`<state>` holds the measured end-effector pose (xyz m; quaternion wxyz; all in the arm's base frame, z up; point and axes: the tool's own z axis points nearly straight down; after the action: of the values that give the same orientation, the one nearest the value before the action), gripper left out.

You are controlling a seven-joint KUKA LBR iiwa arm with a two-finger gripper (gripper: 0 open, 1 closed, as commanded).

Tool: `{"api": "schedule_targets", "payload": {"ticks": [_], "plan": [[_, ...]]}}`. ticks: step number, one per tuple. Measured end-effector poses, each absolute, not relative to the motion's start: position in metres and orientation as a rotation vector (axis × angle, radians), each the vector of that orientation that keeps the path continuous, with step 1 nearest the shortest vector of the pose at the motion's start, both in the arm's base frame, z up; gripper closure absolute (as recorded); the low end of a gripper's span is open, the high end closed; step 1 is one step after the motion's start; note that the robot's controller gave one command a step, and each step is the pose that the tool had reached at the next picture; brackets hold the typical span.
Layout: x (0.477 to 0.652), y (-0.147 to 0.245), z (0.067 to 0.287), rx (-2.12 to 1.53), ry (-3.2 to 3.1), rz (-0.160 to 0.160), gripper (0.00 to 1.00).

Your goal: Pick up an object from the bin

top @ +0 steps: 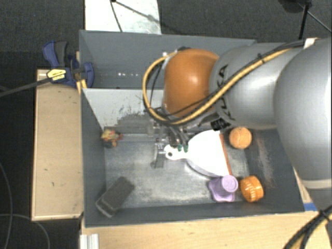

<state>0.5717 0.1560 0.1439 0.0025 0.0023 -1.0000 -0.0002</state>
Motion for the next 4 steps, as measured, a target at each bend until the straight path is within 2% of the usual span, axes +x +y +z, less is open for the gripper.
{"api": "schedule_targets", "payload": {"ticks": [1,2,3,4], "plan": [[0.574,0.155,0.149,0.001,-3.144,-0.003,0.00],[0.564,0.107,0.104,0.166,-3.143,-0.003,0.00],[0.587,0.043,0.130,0.348,-3.129,0.002,0.00],[0.585,0.033,0.102,0.158,-3.138,-0.002,0.00]]}}
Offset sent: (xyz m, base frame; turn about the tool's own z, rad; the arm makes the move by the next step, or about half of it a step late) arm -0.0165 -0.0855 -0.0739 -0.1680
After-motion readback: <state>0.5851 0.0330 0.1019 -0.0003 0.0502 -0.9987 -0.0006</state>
